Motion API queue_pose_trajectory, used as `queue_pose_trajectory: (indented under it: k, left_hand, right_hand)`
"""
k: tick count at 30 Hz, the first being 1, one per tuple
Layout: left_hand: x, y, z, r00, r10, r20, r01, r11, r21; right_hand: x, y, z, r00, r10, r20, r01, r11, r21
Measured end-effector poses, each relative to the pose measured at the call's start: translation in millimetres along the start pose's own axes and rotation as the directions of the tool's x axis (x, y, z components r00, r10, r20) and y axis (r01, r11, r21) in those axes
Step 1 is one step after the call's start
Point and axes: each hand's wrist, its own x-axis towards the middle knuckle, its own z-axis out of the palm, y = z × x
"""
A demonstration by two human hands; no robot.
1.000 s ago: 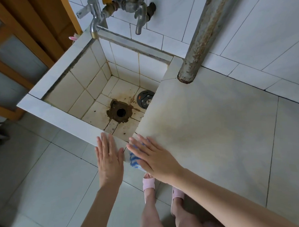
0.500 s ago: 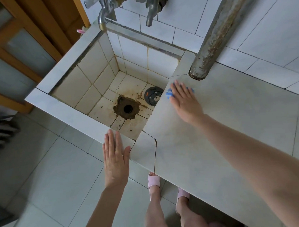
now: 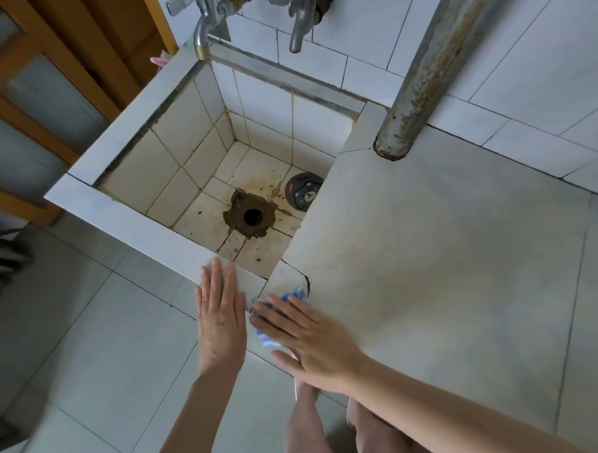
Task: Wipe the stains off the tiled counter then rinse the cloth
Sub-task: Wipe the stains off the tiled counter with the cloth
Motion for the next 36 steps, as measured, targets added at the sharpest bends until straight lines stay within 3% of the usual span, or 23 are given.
queue_pose_trajectory:
  k: [2,6,10,12,17,21,26,31,36]
  left_hand:
    - [0.6,3.7,-0.1,0.999,-0.026,-0.019,0.026,1.0,0.001]
    - [2.3,19.7,-2.3,0.994,-0.104,-0.035,0.102,0.994,-0.047]
    - [3.1,30.4,-0.9,0.991,-0.13,-0.032,0.129,0.991,-0.041]
    - [3.3,31.8,-0.7,0.99,-0.141,-0.022,0.14,0.99,-0.032]
    - [3.0,31.6,-1.9,0.99,-0.141,-0.012,0.14,0.989,-0.039]
    - [2.7,33.3,-1.4,0.989,-0.148,0.001,0.148,0.989,-0.022]
    - [1.8,38.9,-2.6,0.991,-0.136,-0.002,0.136,0.989,-0.058]
    - [1.5,43.5,0.5,0.993,-0.119,0.01,0.12,0.991,-0.053]
    - [11.2,52.9,-1.0,0.998,0.015,0.066,-0.008,0.993,-0.115]
  right_hand:
    - [-1.4,13.2,0.4,0.999,-0.017,0.031,0.018,0.999,-0.032]
    - [16.0,82.7,-8.7,0.98,0.19,0.059,-0.187,0.981,-0.052]
    - [40.2,167.6,-35.9,0.899,0.437,-0.008,-0.437,0.898,-0.052]
    - [53.3,202.2,-46.4,0.832,0.555,0.03,-0.555,0.832,0.013]
    - [69.7,231.2,-54.6,0.769,0.637,0.049,-0.639,0.766,0.074]
    - [69.0,202.8,-46.1,0.802,0.596,0.035,-0.597,0.799,0.064]
    - [29.4,117.8,-26.0,0.962,0.273,-0.005,-0.273,0.962,0.017]
    - [4.4,96.1,-19.2,0.999,0.013,0.051,-0.01,0.998,-0.058]
    - [40.6,154.3,-37.9,0.963,0.267,0.039,-0.267,0.964,0.0]
